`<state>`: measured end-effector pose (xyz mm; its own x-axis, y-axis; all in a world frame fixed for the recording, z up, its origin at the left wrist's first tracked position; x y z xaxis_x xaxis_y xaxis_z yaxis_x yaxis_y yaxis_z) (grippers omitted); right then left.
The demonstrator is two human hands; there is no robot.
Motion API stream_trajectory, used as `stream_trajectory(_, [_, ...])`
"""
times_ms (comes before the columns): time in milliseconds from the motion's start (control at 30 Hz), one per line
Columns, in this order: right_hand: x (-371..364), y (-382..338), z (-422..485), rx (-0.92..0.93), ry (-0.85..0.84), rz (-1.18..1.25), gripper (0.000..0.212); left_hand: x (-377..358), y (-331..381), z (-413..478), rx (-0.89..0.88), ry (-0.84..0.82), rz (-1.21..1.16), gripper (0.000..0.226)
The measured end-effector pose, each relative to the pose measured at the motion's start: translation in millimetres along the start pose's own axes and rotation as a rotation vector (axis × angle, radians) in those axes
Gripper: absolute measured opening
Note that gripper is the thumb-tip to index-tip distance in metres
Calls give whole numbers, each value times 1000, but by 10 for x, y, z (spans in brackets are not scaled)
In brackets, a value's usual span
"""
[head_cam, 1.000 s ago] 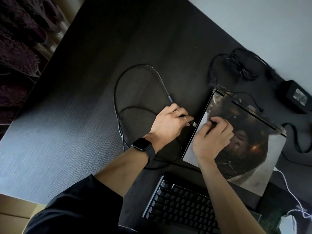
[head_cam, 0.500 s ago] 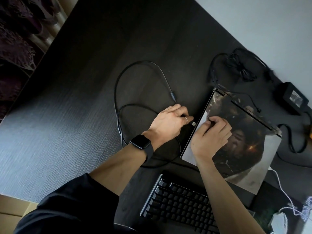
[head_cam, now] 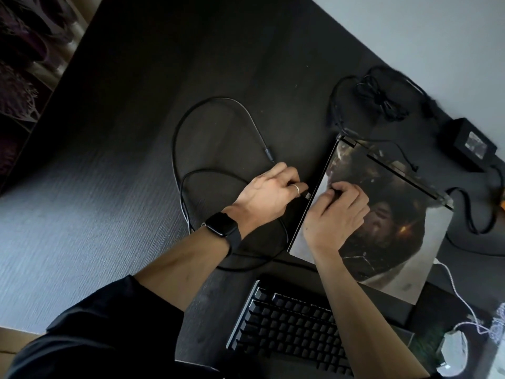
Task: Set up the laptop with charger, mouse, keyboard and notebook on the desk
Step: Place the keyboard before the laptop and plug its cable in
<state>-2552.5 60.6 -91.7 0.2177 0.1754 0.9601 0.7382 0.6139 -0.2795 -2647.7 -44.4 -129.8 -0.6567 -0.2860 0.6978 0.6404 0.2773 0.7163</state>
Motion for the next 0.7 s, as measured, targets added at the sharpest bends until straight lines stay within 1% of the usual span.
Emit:
stream_trajectory(100, [-8,12,2,-13,-5,6,16,-6,-18,20,3,-9,-8,41])
stream_trajectory(233, [-2,18,-11,-19,-2,4,16,14,17,21,-18,-3,-19,34])
stream_trajectory(367, [-3,20,-15,-15,1,-6,16,47,62,56,-51,-21,28,30])
stream_trajectory(467, [0,19,-13,-18,-2,3,16,13,75,12,-10,-12,20,29])
stream_trajectory(600, [7,2,-11,-12,4,7,16,-52,37,-45,34,16,-63,35])
stream_trajectory(700, [9,2,-7,-14,9,10,16,-40,19,-10,30,-19,-59,36])
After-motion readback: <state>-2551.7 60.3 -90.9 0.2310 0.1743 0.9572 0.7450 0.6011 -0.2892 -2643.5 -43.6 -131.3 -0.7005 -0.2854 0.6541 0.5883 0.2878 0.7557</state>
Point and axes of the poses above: each hand's wrist, its own z-axis towards the middle knuckle, its own x-axis out of the back of the hand, y = z × x, the point moved 10 cm from there along z, towards the middle knuckle, and after that the axes turned 14 degrees about -y, right-handed, at the moved point
